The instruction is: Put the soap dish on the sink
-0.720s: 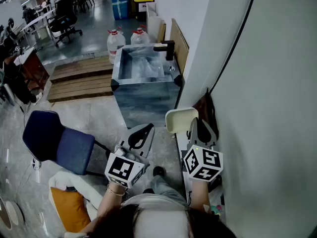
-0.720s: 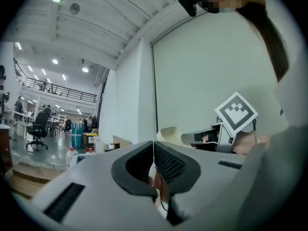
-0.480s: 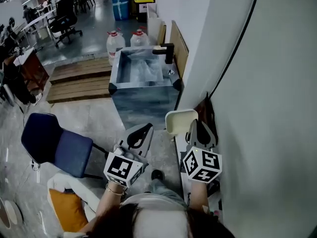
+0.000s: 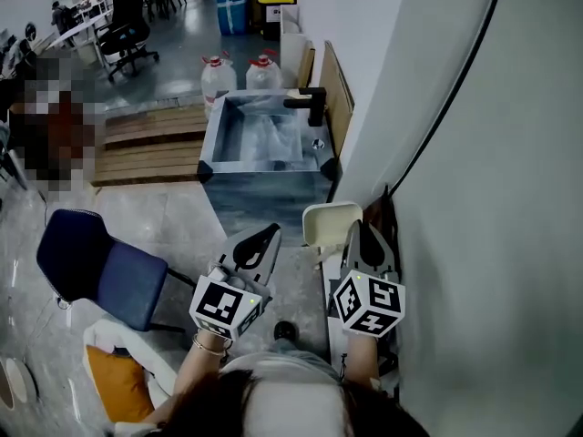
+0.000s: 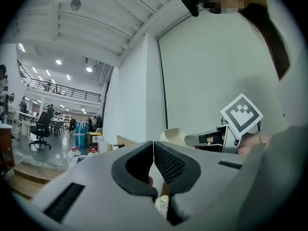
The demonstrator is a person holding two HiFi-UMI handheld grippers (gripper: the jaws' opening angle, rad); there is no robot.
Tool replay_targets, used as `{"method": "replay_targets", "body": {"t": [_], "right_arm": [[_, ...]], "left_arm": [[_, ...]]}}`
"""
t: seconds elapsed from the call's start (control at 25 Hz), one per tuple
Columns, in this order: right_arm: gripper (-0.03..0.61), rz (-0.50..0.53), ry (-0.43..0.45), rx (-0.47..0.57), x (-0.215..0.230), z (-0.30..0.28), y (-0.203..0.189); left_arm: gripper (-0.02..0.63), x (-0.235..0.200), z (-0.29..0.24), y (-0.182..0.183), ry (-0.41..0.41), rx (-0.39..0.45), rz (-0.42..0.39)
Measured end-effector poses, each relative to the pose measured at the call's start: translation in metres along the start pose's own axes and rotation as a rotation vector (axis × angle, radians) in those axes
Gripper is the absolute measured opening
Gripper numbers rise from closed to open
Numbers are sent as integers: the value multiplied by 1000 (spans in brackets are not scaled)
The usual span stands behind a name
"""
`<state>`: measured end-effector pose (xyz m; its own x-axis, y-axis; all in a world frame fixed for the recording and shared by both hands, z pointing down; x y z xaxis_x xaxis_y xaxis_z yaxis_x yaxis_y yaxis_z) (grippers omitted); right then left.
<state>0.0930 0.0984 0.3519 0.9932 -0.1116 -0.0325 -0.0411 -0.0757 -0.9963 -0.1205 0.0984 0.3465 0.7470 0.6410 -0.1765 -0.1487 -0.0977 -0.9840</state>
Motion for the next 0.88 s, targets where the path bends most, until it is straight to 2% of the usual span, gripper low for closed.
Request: {"method": "replay_targets", "body": {"t": [0.88], "right_arm": [[37, -2, 84, -19, 36, -81, -11]], "left_arm": [[9, -16, -80, -5, 49, -27, -31]]}}
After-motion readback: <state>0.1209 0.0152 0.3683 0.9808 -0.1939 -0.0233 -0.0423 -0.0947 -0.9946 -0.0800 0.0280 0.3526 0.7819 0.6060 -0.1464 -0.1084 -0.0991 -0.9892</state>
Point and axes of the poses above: the fingertips, and each gripper's own axes: z backward along the fingers, x to its right, y out of its top, the point moved 8 cm from there along z, backward along the fingers, and after that the axes turned 12 degrees about z, right-handed, at the moved point
